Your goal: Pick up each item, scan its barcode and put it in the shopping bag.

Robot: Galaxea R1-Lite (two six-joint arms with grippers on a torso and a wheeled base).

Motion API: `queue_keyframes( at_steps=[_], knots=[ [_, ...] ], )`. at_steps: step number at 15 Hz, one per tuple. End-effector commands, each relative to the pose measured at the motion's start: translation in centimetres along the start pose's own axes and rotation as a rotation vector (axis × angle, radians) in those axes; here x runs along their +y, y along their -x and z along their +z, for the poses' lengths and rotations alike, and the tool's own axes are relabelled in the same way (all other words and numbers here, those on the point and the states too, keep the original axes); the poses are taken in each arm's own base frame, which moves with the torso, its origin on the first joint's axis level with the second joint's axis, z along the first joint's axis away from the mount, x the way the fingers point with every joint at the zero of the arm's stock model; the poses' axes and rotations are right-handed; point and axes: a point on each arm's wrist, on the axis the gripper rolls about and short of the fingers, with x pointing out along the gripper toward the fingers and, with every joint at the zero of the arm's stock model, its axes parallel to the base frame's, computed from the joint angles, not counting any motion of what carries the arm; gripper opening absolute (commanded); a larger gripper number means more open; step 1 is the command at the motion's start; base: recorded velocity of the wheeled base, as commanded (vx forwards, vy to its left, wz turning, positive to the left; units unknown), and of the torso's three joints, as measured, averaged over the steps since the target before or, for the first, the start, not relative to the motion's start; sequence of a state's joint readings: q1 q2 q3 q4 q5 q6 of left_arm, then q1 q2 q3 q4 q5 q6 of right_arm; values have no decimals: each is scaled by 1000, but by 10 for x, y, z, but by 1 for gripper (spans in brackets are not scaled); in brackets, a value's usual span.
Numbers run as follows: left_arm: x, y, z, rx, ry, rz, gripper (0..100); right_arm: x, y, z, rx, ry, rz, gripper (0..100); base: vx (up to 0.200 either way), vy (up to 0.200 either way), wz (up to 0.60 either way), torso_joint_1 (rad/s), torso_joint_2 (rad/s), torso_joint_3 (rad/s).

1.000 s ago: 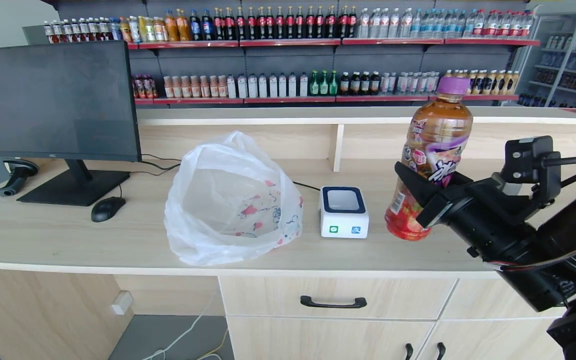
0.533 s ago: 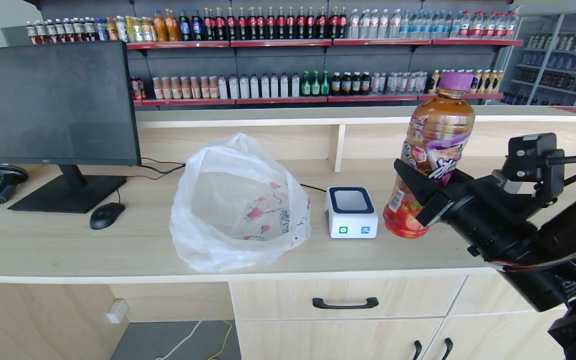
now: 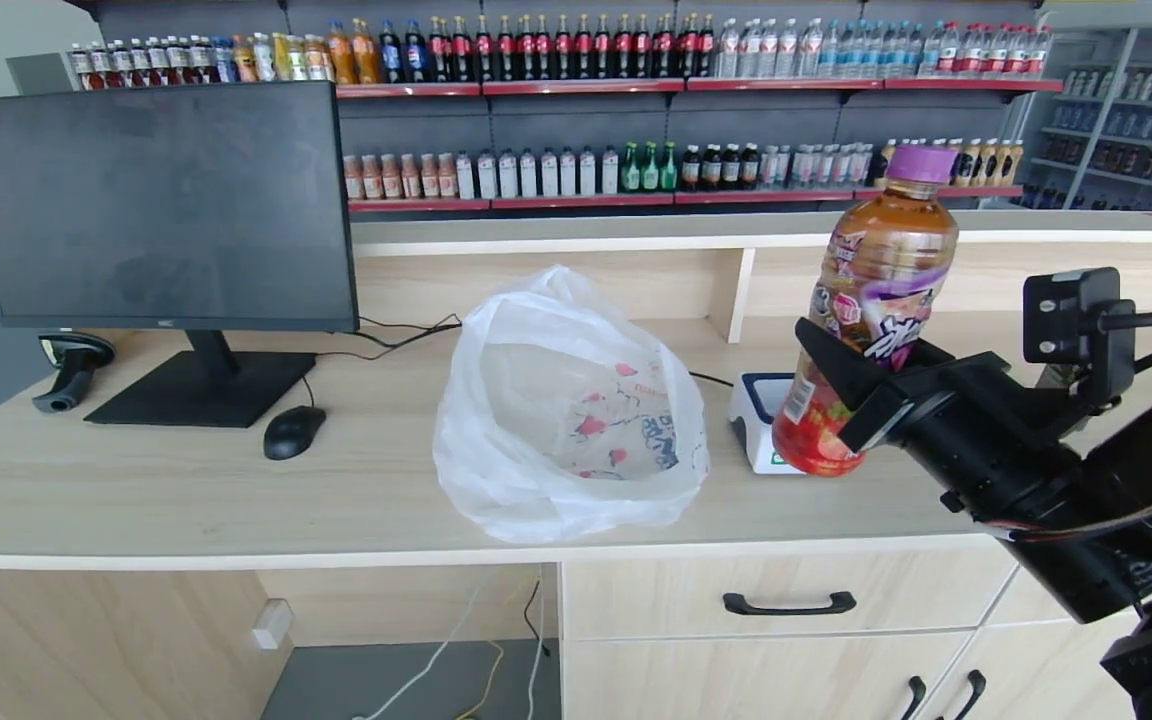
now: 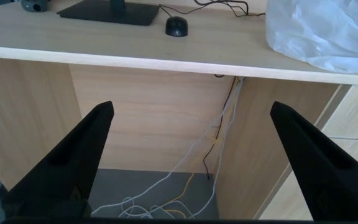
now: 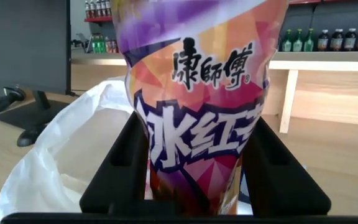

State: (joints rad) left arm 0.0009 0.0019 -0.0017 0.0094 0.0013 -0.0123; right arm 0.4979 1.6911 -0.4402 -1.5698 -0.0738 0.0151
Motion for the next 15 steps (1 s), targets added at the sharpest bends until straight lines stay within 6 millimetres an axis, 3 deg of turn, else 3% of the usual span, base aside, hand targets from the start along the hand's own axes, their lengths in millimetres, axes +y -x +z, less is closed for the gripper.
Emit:
queue_keyframes(
  at_steps=[1, 4, 10, 15],
  knots=[
    [0, 0, 0, 0, 0, 1, 100, 0, 0, -1, 3, 0, 1, 0, 0, 0, 0, 0, 0, 0],
    [0, 0, 0, 0, -2, 1, 100, 0, 0, -1, 1, 0, 1, 0, 0, 0, 0, 0, 0, 0],
    [0, 0, 0, 0, -2, 1, 100, 1, 0, 0, 0, -1, 2, 0, 200, 0, 0, -4, 2, 4],
    [0, 0, 0, 0, -2, 1, 100, 4, -3, -1, -1, -6, 13, 0, 0, 0, 0, 0, 0, 0]
  ],
)
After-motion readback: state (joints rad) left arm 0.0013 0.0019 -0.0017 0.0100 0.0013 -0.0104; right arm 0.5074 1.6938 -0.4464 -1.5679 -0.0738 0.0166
